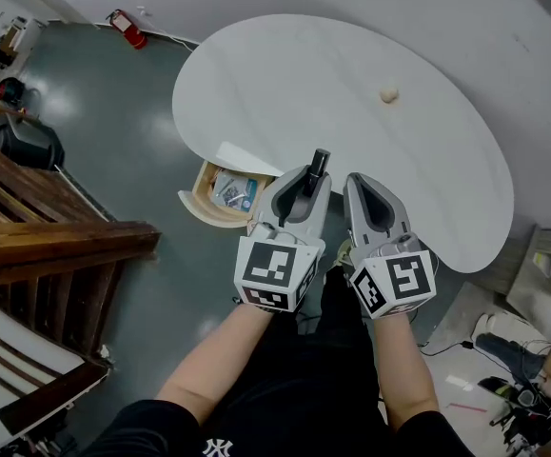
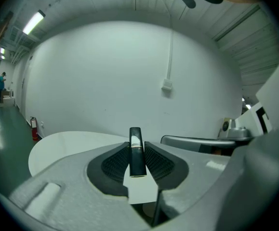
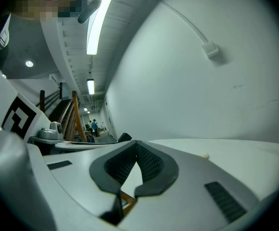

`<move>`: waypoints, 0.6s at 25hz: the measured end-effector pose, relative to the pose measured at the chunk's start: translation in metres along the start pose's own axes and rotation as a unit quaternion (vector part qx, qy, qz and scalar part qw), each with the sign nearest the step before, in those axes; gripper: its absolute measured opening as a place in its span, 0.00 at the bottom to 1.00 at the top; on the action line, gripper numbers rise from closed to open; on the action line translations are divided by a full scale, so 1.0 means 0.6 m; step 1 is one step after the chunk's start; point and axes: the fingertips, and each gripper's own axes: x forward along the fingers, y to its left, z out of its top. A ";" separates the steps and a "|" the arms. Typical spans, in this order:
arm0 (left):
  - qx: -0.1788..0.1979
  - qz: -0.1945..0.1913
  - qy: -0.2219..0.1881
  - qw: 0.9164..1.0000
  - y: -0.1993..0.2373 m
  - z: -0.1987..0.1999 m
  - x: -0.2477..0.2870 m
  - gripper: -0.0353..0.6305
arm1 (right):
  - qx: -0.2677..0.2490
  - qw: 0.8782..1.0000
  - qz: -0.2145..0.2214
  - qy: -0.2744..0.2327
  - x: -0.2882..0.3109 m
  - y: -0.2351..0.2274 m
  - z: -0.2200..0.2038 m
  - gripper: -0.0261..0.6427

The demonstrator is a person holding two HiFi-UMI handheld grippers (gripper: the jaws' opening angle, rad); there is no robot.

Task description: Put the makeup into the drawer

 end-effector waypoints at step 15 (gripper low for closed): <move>-0.021 0.056 -0.007 0.998 0.110 -0.021 -0.070 0.21 | -0.013 0.998 0.059 0.024 0.071 0.112 -0.037 0.06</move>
